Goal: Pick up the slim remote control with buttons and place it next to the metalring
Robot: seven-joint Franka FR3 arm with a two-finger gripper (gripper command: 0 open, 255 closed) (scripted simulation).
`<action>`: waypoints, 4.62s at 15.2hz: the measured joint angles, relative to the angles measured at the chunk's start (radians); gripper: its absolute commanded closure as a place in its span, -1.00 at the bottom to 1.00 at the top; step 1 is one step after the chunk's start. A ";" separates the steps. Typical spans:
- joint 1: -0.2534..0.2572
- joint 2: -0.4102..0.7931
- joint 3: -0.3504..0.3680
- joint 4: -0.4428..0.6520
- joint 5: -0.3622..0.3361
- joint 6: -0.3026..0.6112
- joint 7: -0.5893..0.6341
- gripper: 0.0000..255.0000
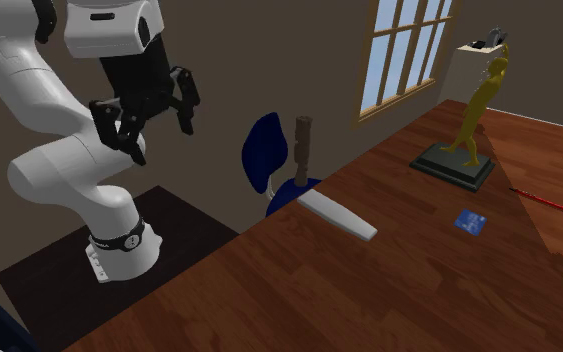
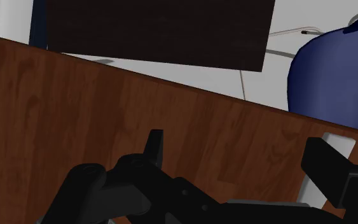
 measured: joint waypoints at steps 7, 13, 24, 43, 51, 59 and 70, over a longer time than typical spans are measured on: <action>0.020 0.051 0.115 -0.055 0.067 0.130 0.116 -1.00; 0.029 0.185 0.245 -0.063 0.117 0.300 0.244 -1.00; 0.007 0.546 0.493 0.044 0.073 0.594 0.538 -1.00; 0.047 1.043 0.587 0.243 -0.286 0.822 0.947 -1.00; 0.048 1.045 0.587 0.242 -0.288 0.824 0.948 1.00; 0.046 1.040 0.588 0.244 -0.284 0.819 0.945 1.00; 0.027 0.950 0.605 0.297 -0.211 0.694 0.894 1.00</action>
